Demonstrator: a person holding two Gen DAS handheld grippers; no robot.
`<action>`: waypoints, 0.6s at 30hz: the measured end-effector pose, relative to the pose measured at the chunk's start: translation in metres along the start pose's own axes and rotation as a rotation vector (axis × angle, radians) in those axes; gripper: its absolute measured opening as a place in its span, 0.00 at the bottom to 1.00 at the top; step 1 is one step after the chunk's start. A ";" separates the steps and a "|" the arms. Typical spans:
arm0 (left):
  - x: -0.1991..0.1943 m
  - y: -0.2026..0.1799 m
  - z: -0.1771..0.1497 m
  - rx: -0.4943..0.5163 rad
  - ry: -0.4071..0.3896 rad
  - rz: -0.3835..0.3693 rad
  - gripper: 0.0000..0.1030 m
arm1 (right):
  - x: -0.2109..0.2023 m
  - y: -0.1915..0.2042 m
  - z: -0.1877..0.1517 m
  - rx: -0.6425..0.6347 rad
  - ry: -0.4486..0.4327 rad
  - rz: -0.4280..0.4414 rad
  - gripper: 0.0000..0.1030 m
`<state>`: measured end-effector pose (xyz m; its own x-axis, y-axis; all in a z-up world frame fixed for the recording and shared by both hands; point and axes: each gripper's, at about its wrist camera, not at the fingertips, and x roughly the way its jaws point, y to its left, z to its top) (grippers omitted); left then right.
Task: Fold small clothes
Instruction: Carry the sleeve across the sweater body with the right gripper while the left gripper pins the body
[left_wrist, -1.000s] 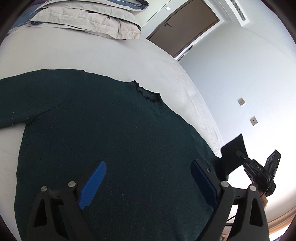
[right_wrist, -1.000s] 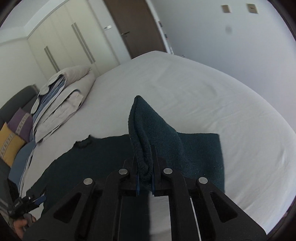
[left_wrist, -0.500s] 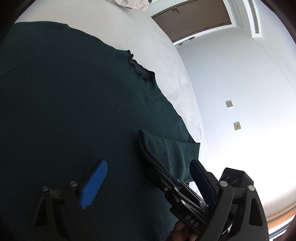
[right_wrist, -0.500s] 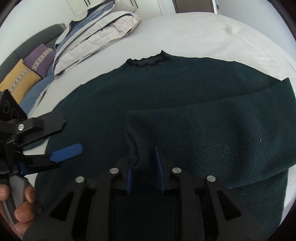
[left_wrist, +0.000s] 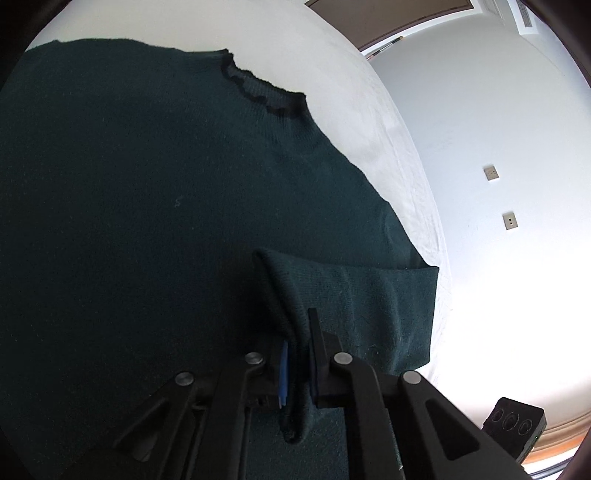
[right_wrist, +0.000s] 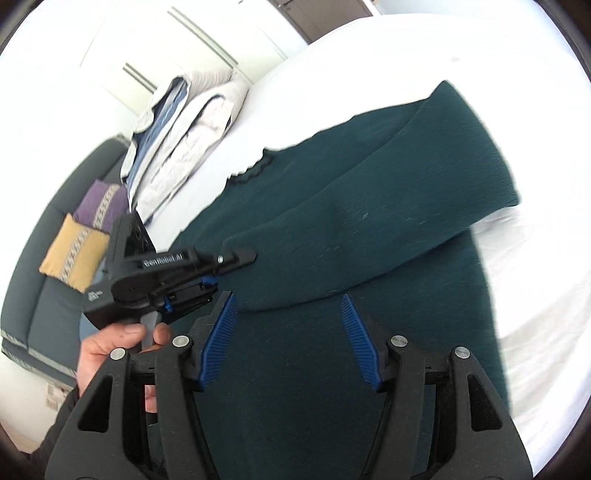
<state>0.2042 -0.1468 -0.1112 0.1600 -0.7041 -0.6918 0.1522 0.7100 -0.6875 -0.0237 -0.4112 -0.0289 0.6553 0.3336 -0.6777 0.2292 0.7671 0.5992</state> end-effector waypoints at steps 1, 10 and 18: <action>-0.005 -0.002 0.002 0.019 -0.016 0.010 0.08 | -0.007 -0.005 0.003 0.010 -0.012 -0.001 0.56; -0.081 0.021 0.037 0.102 -0.230 0.123 0.08 | -0.043 -0.065 0.042 0.173 -0.093 -0.001 0.56; -0.078 0.069 0.048 0.060 -0.208 0.162 0.08 | -0.032 -0.122 0.076 0.473 -0.053 0.091 0.57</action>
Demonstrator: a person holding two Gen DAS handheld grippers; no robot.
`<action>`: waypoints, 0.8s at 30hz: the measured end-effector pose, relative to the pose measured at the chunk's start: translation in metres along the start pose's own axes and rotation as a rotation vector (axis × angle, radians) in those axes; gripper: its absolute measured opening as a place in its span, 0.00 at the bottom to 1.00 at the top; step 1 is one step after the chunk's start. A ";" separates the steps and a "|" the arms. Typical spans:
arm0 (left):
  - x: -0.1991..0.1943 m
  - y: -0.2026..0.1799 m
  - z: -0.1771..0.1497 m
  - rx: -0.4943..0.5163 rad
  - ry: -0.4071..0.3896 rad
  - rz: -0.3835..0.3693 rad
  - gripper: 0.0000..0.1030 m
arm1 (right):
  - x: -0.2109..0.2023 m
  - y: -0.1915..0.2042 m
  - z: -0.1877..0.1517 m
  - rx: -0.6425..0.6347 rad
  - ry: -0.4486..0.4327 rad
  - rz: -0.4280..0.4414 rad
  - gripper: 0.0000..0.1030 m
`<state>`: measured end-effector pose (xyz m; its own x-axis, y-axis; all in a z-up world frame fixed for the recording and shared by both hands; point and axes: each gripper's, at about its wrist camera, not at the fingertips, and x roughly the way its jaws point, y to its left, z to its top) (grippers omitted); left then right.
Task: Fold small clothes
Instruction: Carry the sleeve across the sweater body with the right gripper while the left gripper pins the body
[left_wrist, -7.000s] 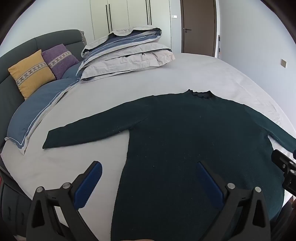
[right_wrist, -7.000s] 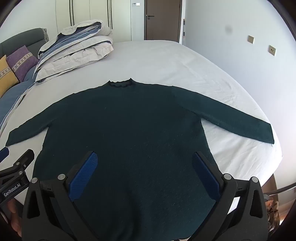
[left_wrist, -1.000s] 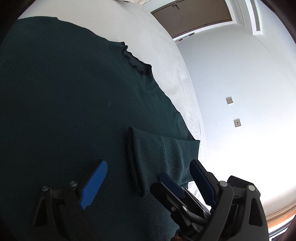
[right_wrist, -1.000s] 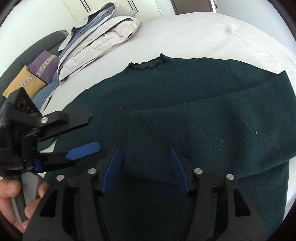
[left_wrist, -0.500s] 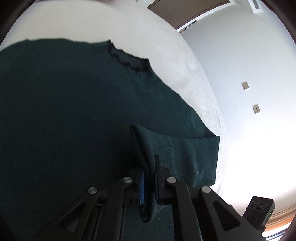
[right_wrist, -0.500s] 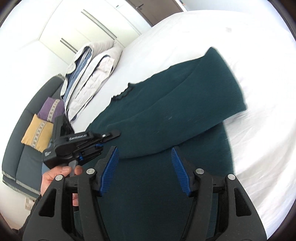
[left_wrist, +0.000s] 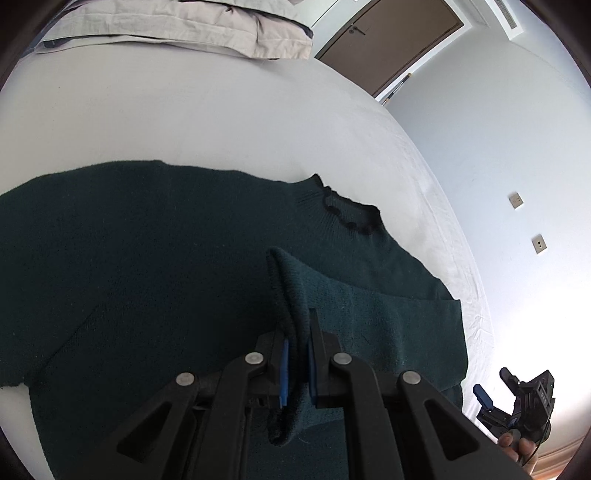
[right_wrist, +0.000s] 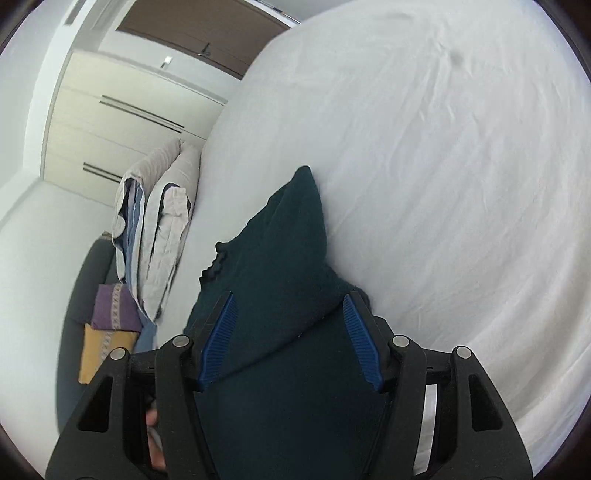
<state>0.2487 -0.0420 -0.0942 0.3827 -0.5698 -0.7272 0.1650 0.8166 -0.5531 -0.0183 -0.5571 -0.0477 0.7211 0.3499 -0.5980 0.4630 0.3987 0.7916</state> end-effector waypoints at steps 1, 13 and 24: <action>0.003 0.002 -0.001 -0.003 0.003 -0.001 0.08 | 0.005 -0.004 -0.001 0.030 0.010 0.018 0.57; 0.005 -0.008 -0.009 0.034 0.022 -0.009 0.08 | 0.045 0.042 0.044 -0.288 -0.061 -0.279 0.51; 0.010 -0.008 -0.014 0.044 0.016 0.001 0.08 | 0.126 0.051 0.096 -0.389 0.032 -0.378 0.13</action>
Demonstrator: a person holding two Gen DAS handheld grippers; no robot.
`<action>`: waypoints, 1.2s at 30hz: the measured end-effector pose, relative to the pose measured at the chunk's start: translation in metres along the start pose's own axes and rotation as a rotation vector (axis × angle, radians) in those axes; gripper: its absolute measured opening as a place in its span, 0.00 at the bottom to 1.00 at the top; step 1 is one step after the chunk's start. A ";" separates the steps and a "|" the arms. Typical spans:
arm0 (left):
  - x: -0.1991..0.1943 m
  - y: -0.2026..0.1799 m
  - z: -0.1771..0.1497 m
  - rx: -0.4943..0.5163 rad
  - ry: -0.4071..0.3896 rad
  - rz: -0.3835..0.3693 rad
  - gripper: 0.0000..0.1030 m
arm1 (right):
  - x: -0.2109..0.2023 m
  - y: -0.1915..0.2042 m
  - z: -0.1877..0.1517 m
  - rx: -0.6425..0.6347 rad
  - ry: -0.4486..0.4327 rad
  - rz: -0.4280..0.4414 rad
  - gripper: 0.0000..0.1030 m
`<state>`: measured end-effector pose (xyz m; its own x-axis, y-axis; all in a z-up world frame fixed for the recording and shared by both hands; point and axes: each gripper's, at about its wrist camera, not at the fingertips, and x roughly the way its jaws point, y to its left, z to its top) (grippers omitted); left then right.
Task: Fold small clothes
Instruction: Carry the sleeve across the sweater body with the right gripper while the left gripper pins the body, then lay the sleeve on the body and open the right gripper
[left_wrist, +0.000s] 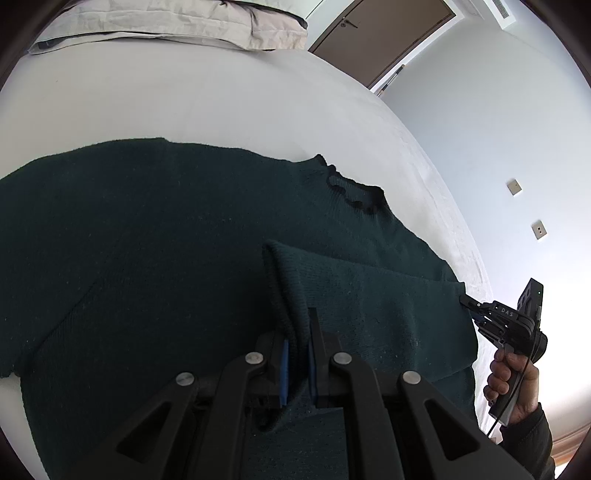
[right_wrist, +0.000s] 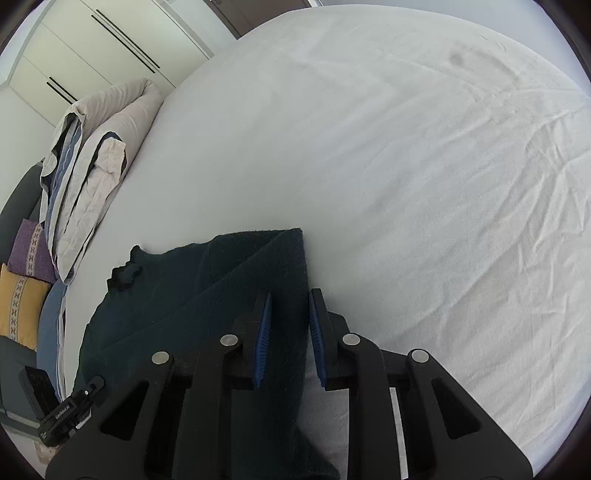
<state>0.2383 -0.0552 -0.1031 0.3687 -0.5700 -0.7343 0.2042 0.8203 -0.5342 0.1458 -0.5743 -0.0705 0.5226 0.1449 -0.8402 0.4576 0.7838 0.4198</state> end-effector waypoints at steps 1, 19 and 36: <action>0.001 0.001 0.000 -0.003 0.001 0.000 0.08 | 0.002 -0.001 0.002 -0.006 -0.003 -0.008 0.09; 0.013 0.011 0.000 -0.016 -0.030 -0.019 0.11 | -0.007 0.005 -0.012 -0.031 -0.117 -0.029 0.07; 0.013 0.012 -0.007 0.008 -0.052 -0.025 0.13 | -0.011 0.018 -0.077 -0.238 -0.056 -0.300 0.07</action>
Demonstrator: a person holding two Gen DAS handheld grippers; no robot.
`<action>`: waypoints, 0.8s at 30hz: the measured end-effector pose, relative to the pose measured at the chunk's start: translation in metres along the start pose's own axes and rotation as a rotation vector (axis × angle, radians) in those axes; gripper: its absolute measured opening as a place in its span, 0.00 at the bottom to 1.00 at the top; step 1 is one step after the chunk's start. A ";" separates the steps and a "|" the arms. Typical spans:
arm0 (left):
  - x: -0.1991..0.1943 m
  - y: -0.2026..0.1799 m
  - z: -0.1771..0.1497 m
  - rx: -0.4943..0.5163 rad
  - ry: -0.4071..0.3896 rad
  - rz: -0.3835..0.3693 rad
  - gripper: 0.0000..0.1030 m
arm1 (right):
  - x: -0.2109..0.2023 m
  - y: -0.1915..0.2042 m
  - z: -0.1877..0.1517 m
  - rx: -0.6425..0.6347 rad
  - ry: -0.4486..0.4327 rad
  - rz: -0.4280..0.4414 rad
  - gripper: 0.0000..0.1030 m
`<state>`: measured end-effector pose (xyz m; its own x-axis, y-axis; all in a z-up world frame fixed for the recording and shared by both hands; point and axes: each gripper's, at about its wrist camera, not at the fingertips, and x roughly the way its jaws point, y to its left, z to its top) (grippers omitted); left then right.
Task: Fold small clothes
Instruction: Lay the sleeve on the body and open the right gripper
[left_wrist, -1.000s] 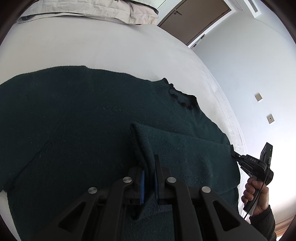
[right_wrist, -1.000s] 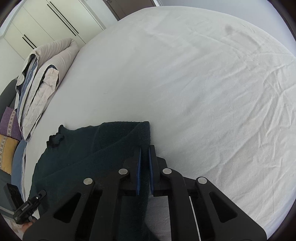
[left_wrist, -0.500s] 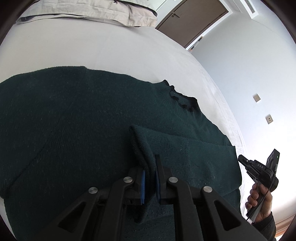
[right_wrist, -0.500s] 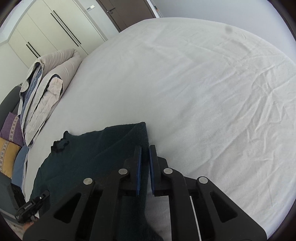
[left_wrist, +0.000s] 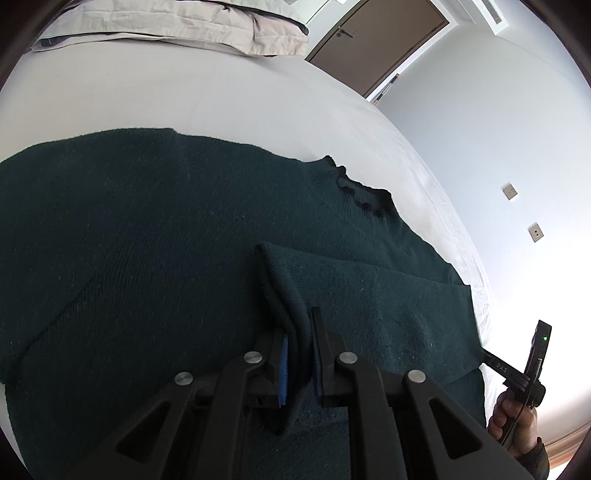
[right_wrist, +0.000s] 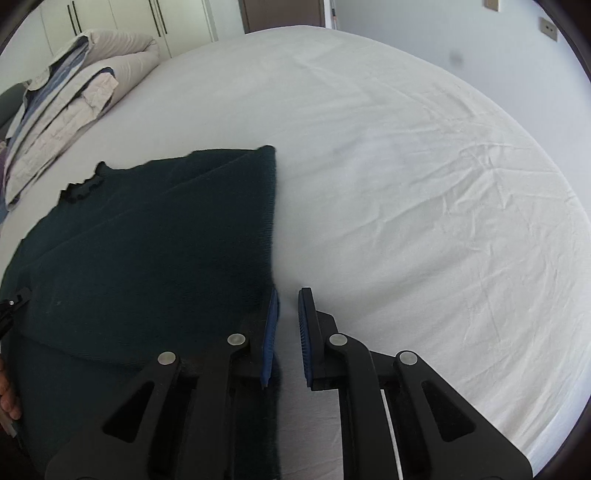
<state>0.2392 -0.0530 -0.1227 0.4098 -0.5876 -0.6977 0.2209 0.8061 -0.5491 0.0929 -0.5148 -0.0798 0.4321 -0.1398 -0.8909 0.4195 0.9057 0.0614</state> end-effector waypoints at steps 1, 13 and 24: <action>0.000 0.000 0.000 -0.001 0.001 -0.002 0.13 | -0.001 -0.003 0.001 0.022 0.007 0.018 0.07; -0.001 -0.007 -0.003 0.017 -0.005 0.003 0.28 | -0.028 0.035 -0.020 -0.072 0.026 0.096 0.11; -0.130 0.063 -0.026 -0.179 -0.211 -0.029 0.62 | -0.158 0.053 -0.030 -0.072 -0.415 0.076 0.50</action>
<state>0.1766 0.0722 -0.0791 0.5852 -0.5675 -0.5792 0.0835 0.7527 -0.6531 0.0227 -0.4331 0.0505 0.7501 -0.2076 -0.6278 0.3241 0.9430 0.0753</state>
